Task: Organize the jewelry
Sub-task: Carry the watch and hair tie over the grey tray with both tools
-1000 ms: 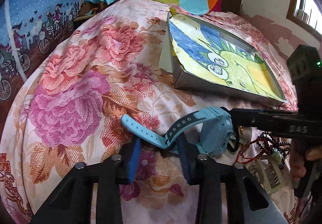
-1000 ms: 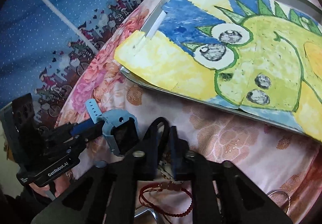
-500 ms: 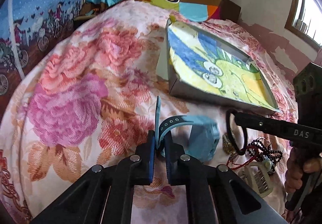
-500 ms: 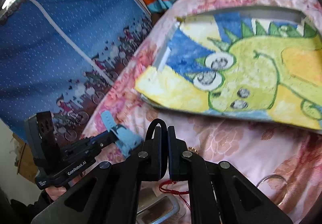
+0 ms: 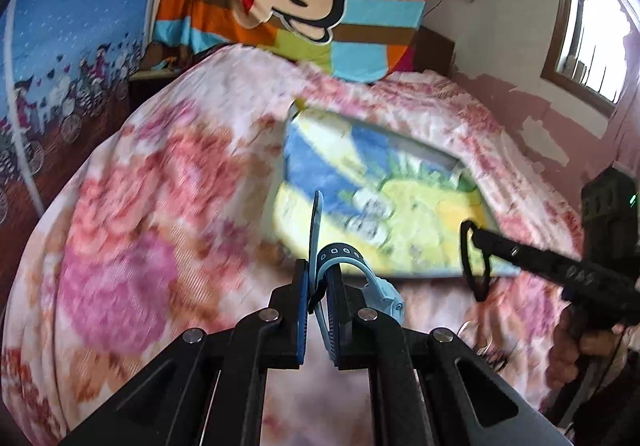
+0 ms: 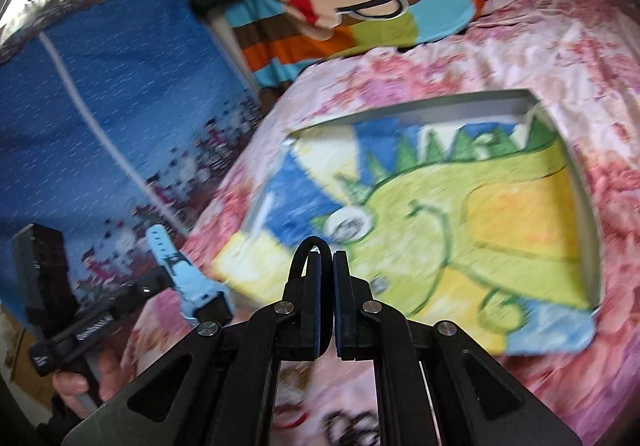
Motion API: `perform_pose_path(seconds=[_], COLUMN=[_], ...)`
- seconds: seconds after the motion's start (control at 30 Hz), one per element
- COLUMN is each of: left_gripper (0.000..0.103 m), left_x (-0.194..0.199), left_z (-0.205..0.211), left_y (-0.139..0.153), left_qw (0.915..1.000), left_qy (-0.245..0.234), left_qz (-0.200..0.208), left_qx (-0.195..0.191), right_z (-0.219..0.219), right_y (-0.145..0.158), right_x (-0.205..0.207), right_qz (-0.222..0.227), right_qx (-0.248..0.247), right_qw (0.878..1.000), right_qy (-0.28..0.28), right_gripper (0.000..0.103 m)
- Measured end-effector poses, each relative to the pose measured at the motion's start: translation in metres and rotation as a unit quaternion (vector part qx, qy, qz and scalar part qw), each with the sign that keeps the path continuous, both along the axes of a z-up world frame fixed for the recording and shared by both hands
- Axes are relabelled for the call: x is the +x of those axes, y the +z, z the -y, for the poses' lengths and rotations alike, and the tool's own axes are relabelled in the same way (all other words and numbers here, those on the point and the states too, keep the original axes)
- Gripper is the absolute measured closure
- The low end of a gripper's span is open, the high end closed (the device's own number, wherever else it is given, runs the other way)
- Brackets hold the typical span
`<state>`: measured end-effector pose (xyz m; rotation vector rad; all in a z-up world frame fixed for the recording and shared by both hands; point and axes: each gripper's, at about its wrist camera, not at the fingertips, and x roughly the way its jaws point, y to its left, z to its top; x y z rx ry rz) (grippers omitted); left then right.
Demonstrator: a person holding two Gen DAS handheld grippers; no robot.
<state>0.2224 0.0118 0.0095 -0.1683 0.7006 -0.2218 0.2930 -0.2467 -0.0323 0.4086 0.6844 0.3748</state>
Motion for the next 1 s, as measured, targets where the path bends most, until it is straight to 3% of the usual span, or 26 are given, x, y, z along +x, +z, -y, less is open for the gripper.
perform_pose_path(seconds=[0.17,0.37,0.6,0.7,0.77,0.93,1.0], left_gripper=[0.095,0.095,0.094,0.093,0.089,0.075,0.064], left_x=[0.034,0.077,0.090,0.091,0.091,0.088,0.084], left_z=[0.018,0.035,0.043,0.043,0.044,0.041,0.038], left_y=[0.009,-0.010,-0.028,-0.030,-0.031,-0.032,-0.030], left_qw=[0.9999,0.9998,0.9989,0.9986,0.9981,0.9982,0.9981], left_qy=[-0.002,0.007,0.013,0.019,0.024,0.028,0.028], left_qz=[0.011,-0.019,-0.041,-0.046,-0.051,-0.054,-0.053], left_qx=[-0.005,0.003,0.018,0.018,0.023,0.006,-0.010], right_z=[0.004,0.001,0.005,0.008,0.010,0.017,0.019], right_y=[-0.012,-0.033,-0.043,-0.045,-0.044,-0.035,-0.025], right_x=[0.024,0.041,0.042,0.042,0.040,0.026,0.011], right_qz=[-0.017,-0.044,-0.055,-0.061,-0.060,-0.047,-0.031], right_qx=[-0.015,-0.049,-0.061,-0.062,-0.064,-0.066,-0.076], right_qw=[0.999,0.997,0.996,0.995,0.995,0.995,0.995], right_qy=[-0.032,-0.042,-0.045,-0.048,-0.052,-0.056,-0.060], right_gripper=[0.098,0.097,0.097,0.087,0.068,0.067,0.059])
